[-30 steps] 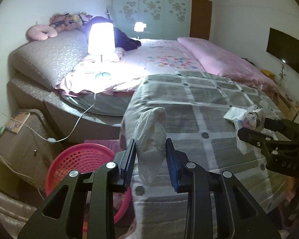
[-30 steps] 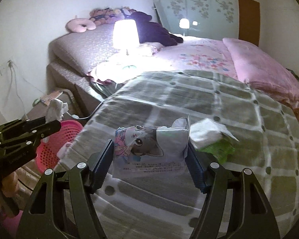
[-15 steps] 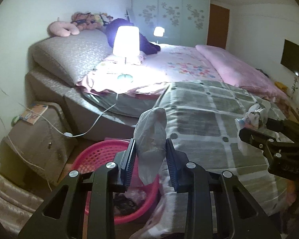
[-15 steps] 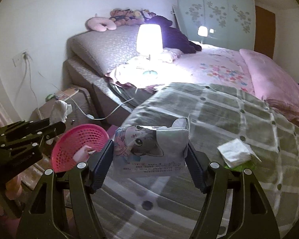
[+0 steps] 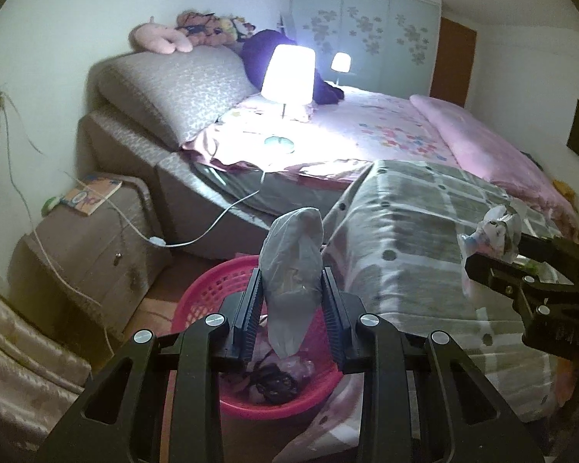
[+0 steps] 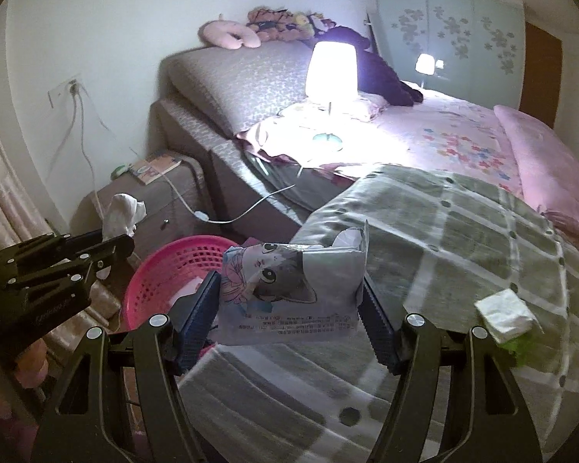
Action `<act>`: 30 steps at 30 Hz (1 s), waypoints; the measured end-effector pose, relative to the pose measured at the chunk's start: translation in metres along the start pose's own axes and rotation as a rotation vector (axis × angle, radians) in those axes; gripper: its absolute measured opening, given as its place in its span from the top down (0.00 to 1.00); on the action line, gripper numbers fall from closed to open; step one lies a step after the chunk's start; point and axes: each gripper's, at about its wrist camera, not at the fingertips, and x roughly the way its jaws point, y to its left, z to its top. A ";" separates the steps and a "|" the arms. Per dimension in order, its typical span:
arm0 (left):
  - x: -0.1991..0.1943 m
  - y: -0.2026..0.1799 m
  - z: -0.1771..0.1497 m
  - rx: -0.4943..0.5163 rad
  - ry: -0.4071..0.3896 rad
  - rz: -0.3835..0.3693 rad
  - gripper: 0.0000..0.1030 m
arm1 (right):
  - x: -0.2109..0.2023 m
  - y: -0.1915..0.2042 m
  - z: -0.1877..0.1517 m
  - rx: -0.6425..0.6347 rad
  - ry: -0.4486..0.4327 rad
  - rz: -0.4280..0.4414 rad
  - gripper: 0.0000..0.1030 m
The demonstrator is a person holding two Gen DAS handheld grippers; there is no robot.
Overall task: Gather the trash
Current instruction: 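Carry the tissue and cat-print bag over the pink basket, then open the left tool to drop the tissue while the right tool releases the cat-print bag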
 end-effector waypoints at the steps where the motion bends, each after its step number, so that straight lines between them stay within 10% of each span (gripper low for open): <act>1: 0.000 0.001 -0.001 -0.003 0.001 0.004 0.72 | 0.003 0.003 0.001 -0.005 0.004 0.005 0.35; 30: 0.050 0.032 -0.017 -0.041 0.111 0.048 0.72 | 0.079 0.036 0.003 -0.040 0.142 0.115 0.35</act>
